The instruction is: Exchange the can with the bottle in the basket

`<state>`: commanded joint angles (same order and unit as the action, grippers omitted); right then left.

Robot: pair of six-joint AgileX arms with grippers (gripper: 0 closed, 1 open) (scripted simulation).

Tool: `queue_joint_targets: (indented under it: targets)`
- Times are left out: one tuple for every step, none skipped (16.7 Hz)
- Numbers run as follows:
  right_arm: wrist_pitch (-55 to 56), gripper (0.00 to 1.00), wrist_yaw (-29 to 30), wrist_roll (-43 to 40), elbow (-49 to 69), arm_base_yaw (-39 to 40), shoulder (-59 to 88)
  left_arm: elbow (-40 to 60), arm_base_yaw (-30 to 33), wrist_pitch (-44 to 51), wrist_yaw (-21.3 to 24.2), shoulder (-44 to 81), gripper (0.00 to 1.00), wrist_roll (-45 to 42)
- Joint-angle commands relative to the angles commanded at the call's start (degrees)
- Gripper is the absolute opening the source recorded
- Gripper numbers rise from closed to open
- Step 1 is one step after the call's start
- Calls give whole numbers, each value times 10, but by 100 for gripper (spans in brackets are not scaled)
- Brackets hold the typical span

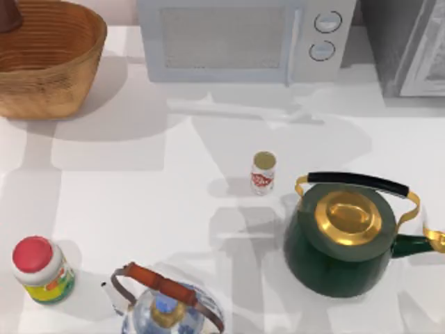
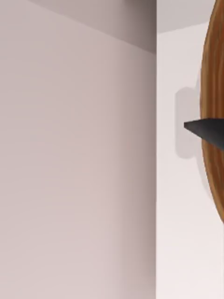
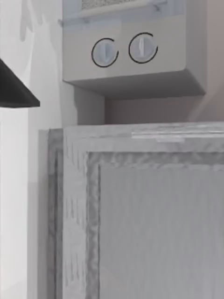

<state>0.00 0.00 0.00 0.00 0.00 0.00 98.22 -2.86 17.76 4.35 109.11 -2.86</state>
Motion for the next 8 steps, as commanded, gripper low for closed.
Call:
queue_joint_targets:
  targets:
    - [0,100,0,0,0,0,0,0,0,0,0,0,75,0]
    - [0,100,0,0,0,0,0,0,0,0,0,0,83,0]
    - [0,100,0,0,0,0,0,0,0,0,0,0,90,0]
    - [0,100,0,0,0,0,0,0,0,0,0,0,98,0]
    - [0,100,0,0,0,0,0,0,0,0,0,0,100,0]
    - [0,100,0,0,0,0,0,0,0,0,0,0,100,0]
    - [0,100,0,0,0,0,0,0,0,0,0,0,100,0]
    - [0,100,0,0,0,0,0,0,0,0,0,0,100,0]
